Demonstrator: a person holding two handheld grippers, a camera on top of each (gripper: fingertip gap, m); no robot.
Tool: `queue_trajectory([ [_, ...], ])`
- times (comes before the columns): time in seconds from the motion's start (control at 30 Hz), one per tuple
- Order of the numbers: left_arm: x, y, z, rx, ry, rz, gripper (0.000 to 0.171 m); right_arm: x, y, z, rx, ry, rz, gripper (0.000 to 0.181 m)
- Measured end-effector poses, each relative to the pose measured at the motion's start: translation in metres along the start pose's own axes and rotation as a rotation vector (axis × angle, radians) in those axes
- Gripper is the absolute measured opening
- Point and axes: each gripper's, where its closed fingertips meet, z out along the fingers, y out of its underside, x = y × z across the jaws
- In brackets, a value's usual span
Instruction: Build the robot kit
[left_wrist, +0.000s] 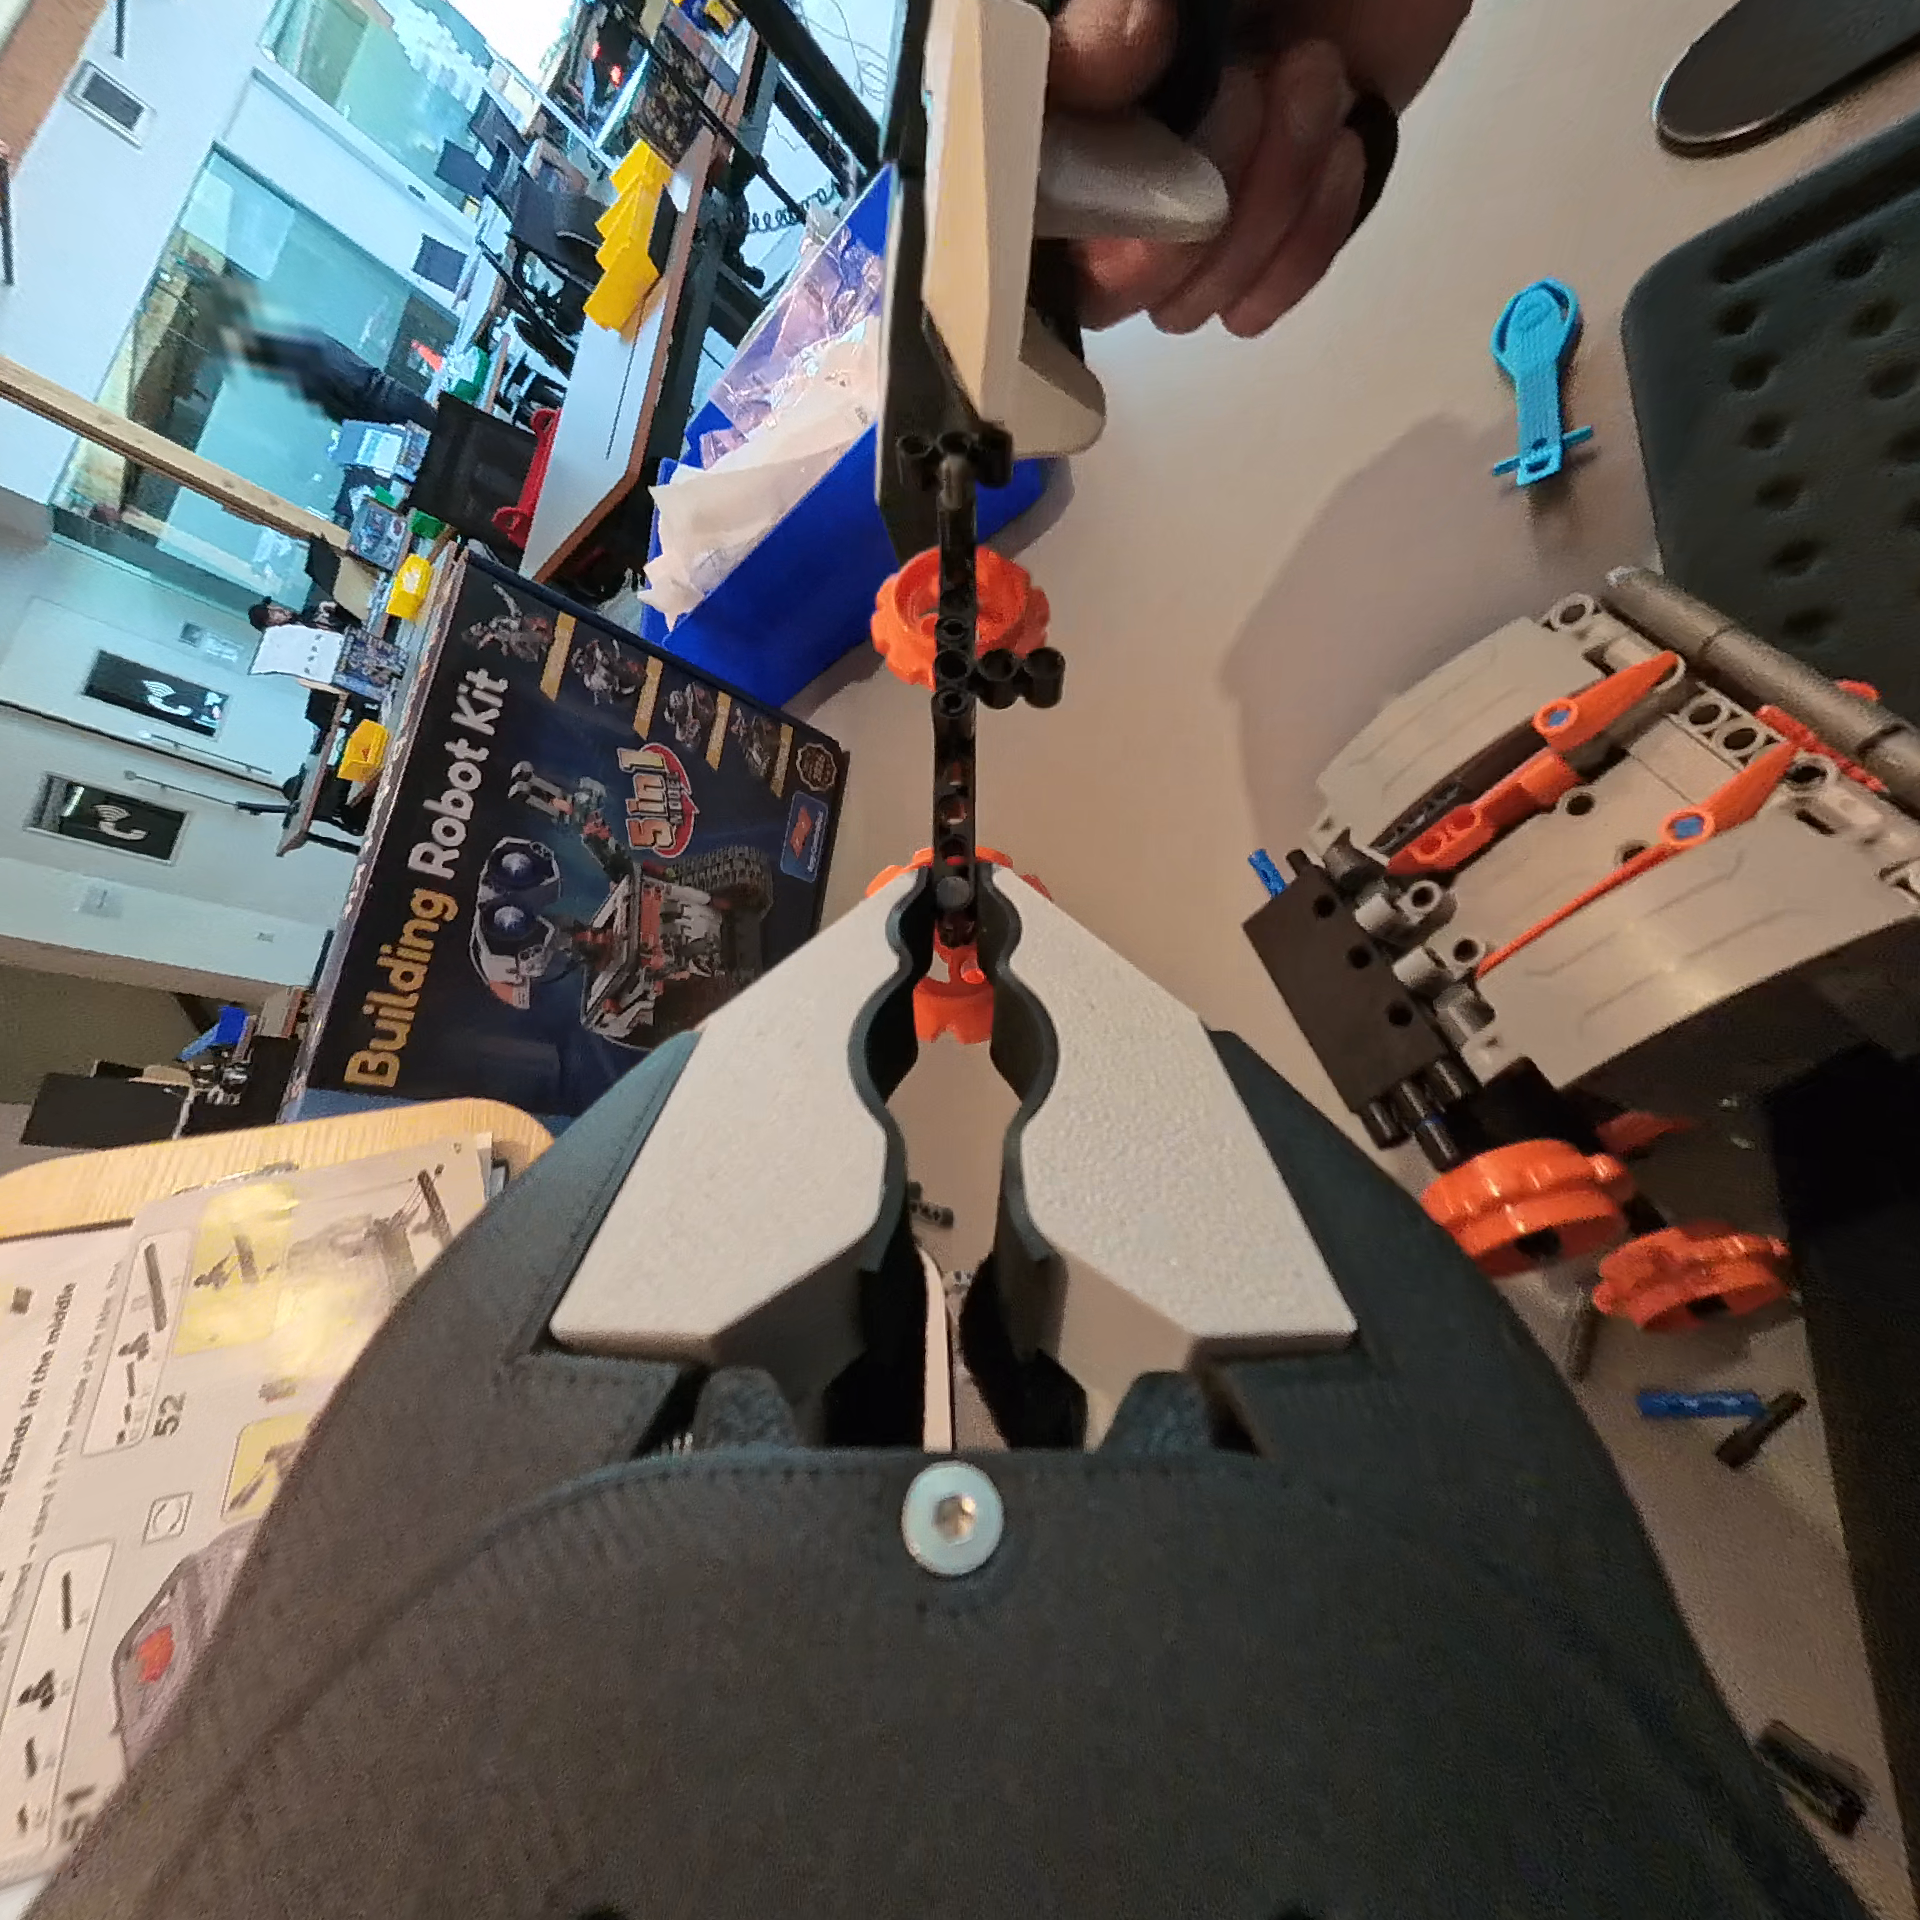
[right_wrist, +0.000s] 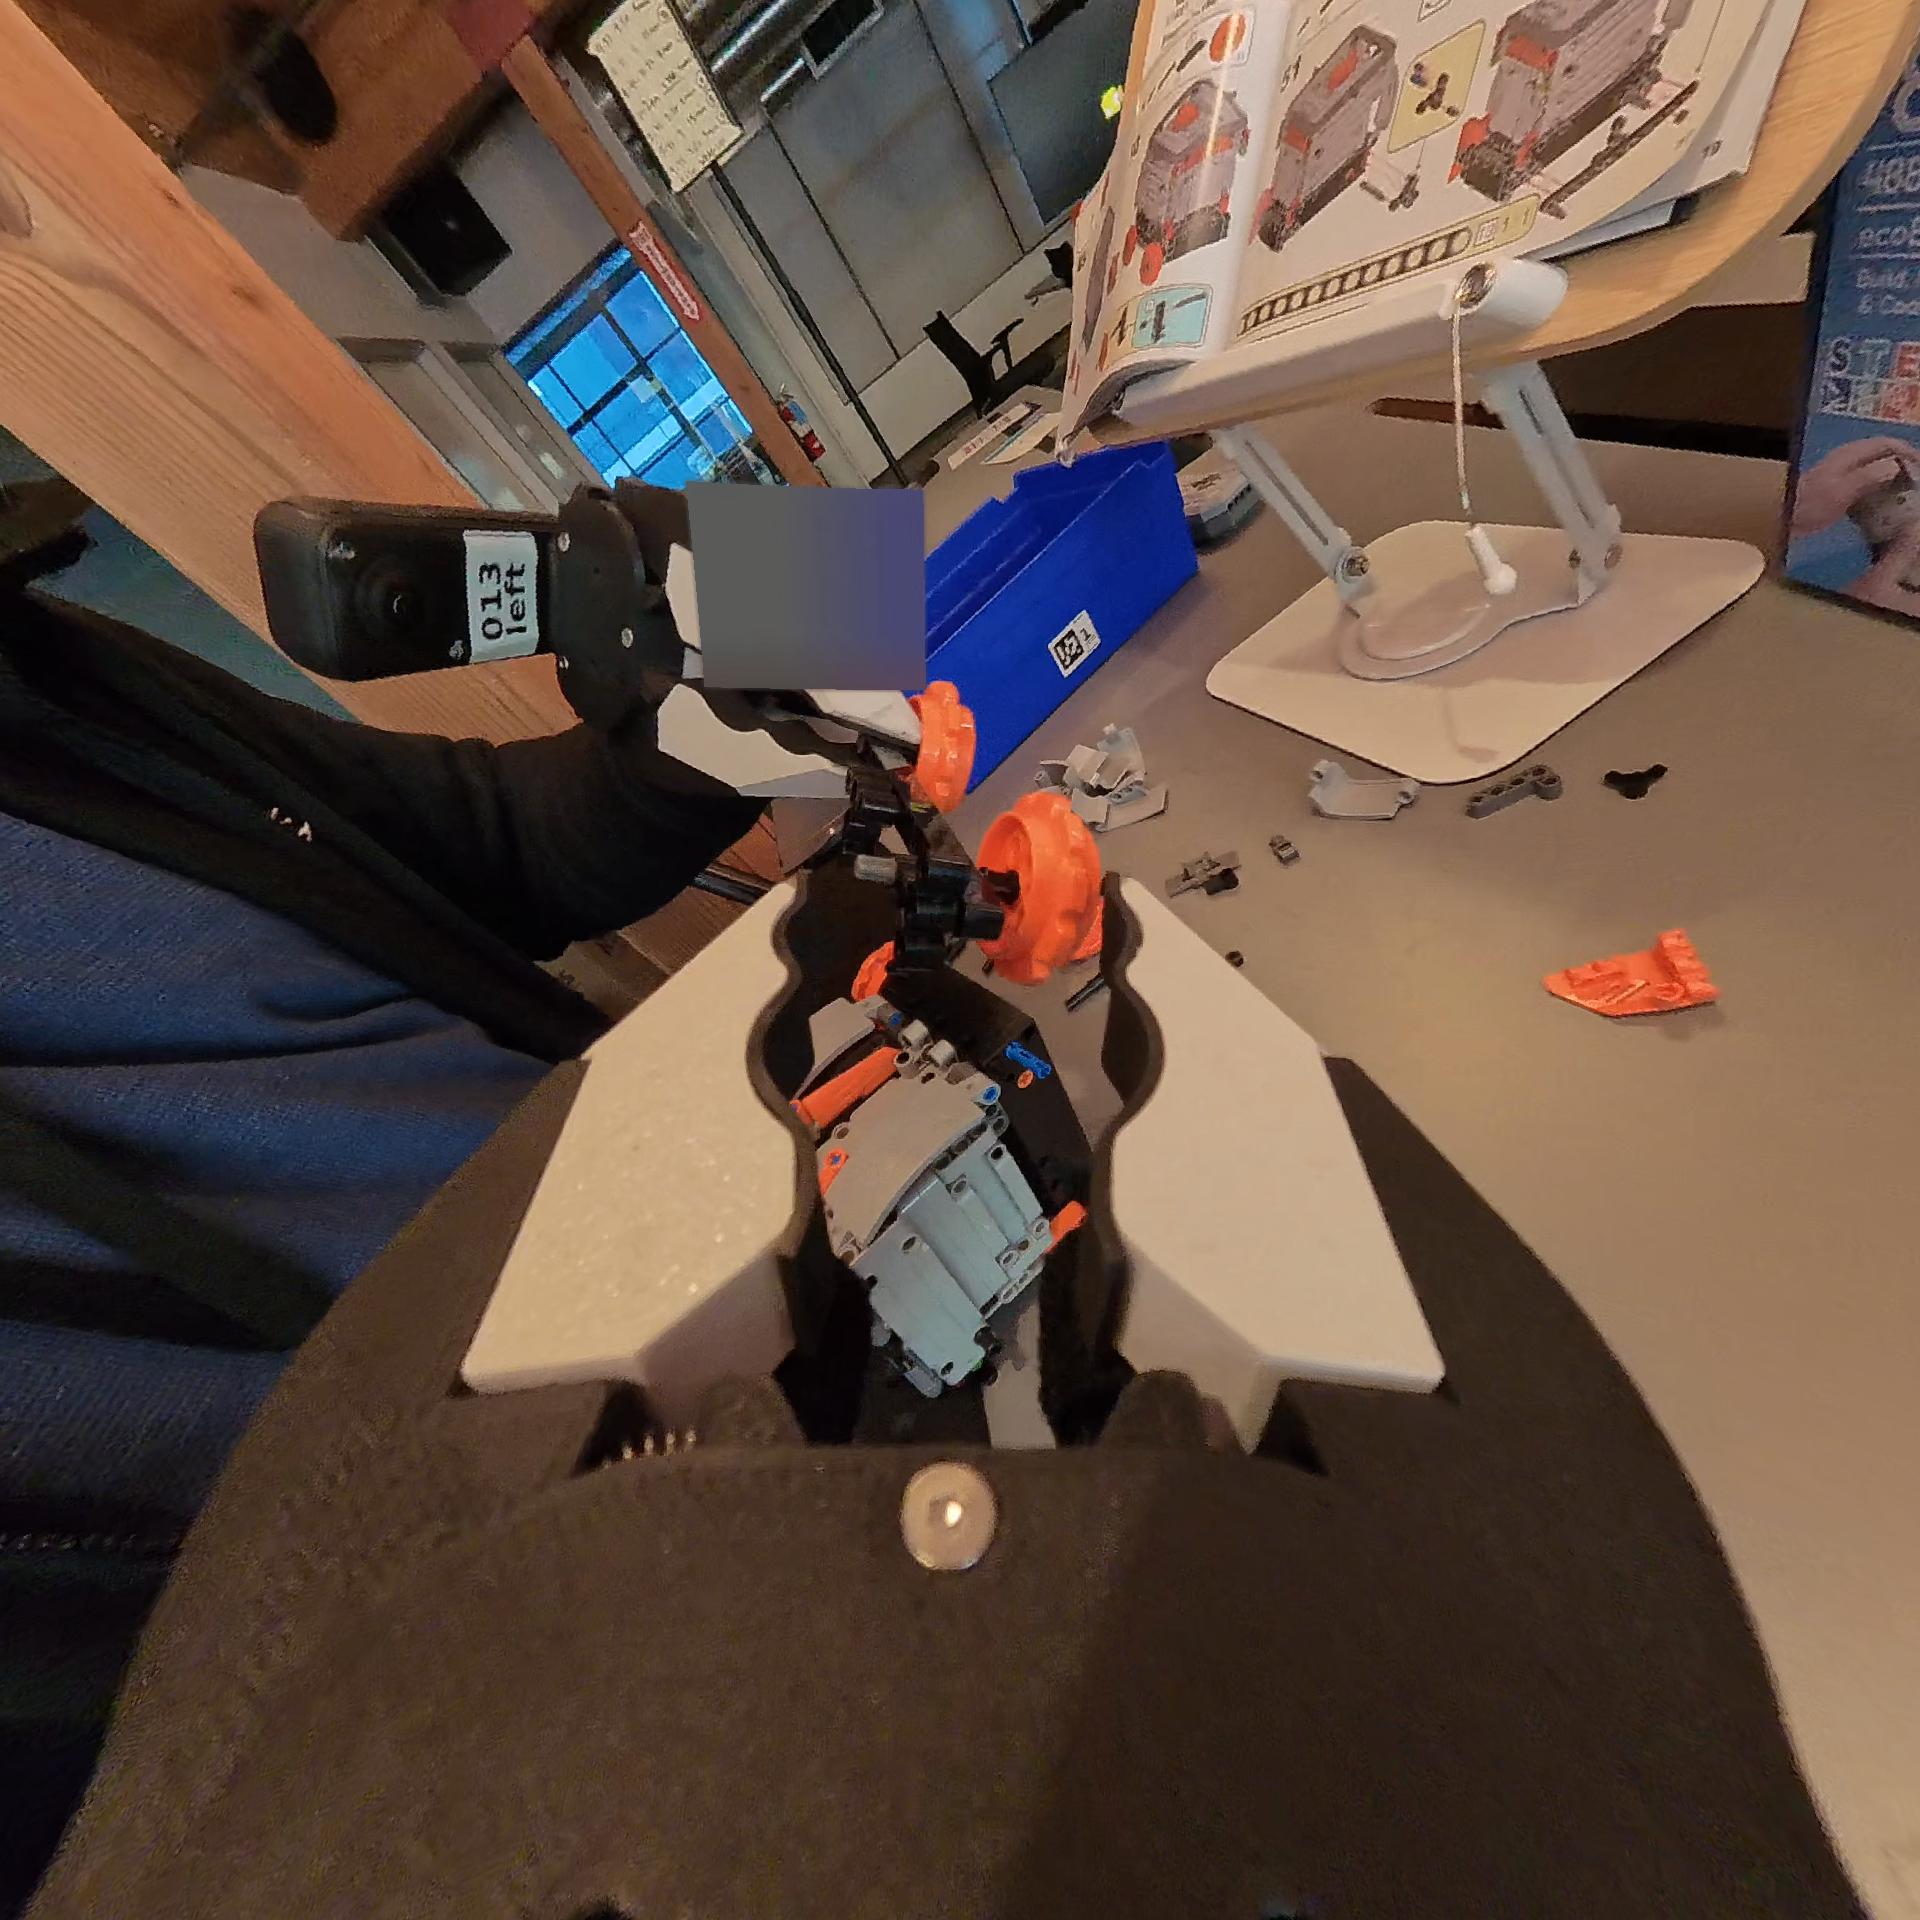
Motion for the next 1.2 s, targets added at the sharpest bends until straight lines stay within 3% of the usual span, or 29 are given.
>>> queue_trajectory([
  [0.2, 0.004, 0.002, -0.012, -0.022, 0.019, 0.109, 0.006, -0.004, -0.011, 0.005, -0.049, 0.001, -0.058, 0.053],
  [0.3, 0.007, -0.009, -0.013, 0.000, 0.062, 0.177, 0.006, -0.017, -0.006, 0.018, -0.203, -0.012, -0.148, 0.048],
  [0.43, 0.016, -0.023, -0.010, 0.000, 0.168, 0.266, 0.006, -0.028, 0.021, 0.033, -0.443, -0.091, -0.130, 0.047],
  [0.53, 0.020, -0.026, -0.004, -0.021, 0.230, 0.325, 0.007, -0.037, 0.039, 0.036, -0.544, -0.150, -0.115, 0.027],
  [0.57, 0.022, -0.025, -0.002, -0.032, 0.248, 0.338, 0.007, -0.038, 0.042, 0.036, -0.554, -0.151, -0.118, 0.018],
  [0.67, 0.025, -0.025, 0.006, -0.030, 0.296, 0.351, 0.007, -0.037, 0.048, 0.034, -0.564, -0.133, -0.125, 0.016],
  [0.8, 0.019, -0.027, 0.015, -0.016, 0.294, 0.345, 0.008, -0.031, 0.045, 0.030, -0.464, -0.102, -0.097, 0.015],
  [0.97, 0.002, -0.025, 0.021, -0.044, 0.247, 0.197, 0.015, -0.015, 0.037, 0.016, -0.346, 0.003, -0.104, 0.015],
  [1.0, -0.006, -0.027, 0.017, -0.044, 0.215, 0.126, 0.038, -0.013, 0.037, 0.011, -0.327, 0.013, -0.098, 0.015],
  [1.07, -0.013, -0.021, 0.010, -0.075, 0.195, -0.023, 0.044, -0.009, 0.036, 0.001, -0.298, 0.041, -0.097, 0.015],
  [1.2, 0.011, 0.001, 0.010, -0.166, 0.363, -0.403, 0.049, -0.005, 0.041, -0.018, -0.245, 0.083, -0.090, 0.015],
])
